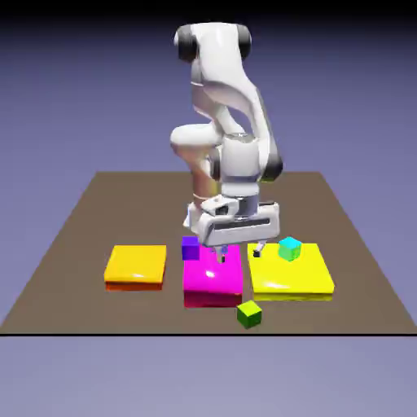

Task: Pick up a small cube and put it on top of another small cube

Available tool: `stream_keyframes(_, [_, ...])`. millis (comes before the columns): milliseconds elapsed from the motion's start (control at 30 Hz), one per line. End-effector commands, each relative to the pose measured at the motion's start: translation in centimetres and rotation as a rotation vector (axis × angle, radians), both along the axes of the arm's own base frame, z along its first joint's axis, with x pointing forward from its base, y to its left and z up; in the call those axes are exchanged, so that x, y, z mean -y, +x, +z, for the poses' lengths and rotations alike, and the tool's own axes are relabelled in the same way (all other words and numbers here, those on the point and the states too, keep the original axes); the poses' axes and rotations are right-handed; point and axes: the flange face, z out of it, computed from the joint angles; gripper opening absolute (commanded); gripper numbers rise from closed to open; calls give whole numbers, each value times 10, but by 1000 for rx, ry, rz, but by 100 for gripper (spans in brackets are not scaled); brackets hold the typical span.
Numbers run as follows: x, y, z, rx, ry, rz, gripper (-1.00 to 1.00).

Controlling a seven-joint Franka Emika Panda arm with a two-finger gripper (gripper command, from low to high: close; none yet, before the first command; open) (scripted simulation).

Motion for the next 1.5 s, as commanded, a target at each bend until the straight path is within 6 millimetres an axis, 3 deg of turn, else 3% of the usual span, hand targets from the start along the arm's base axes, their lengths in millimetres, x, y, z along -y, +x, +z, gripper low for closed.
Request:
stream_keyframes(0, [-4,3,-12,-34,-9,17,0])
stream_keyframes(200, [-31,13,-89,-241,-61,122,0])
stream_keyframes(267, [-32,13,-91,-245,-62,125,0])
stream_keyframes(400, [-29,8,-155,-245,-62,125,0])
stream_keyframes(433, [-28,8,-160,-245,-62,125,0])
stream_keyframes(467, [-28,8,-160,-245,-62,125,-100])
stream_keyframes(500, [-28,8,-160,-245,-62,125,-100])
stream_keyframes(633, [-32,13,-96,-245,-62,125,-100])
stream_keyframes(667, [-41,7,-84,-246,-53,124,-100])
stream_keyframes(900, [-122,-76,-22,-255,1,126,-100])
stream_keyframes(1100, [-162,-160,10,-255,-21,124,-100])
stream_keyframes(1200, [-171,-202,18,-248,-52,115,-100])
stream_keyframes(1267, [-173,-211,19,-245,-61,112,-100])
stream_keyframes(1433, [-169,-216,-46,-245,-62,111,-100])
stream_keyframes(1467, [-169,-217,-51,-245,-61,112,-100])
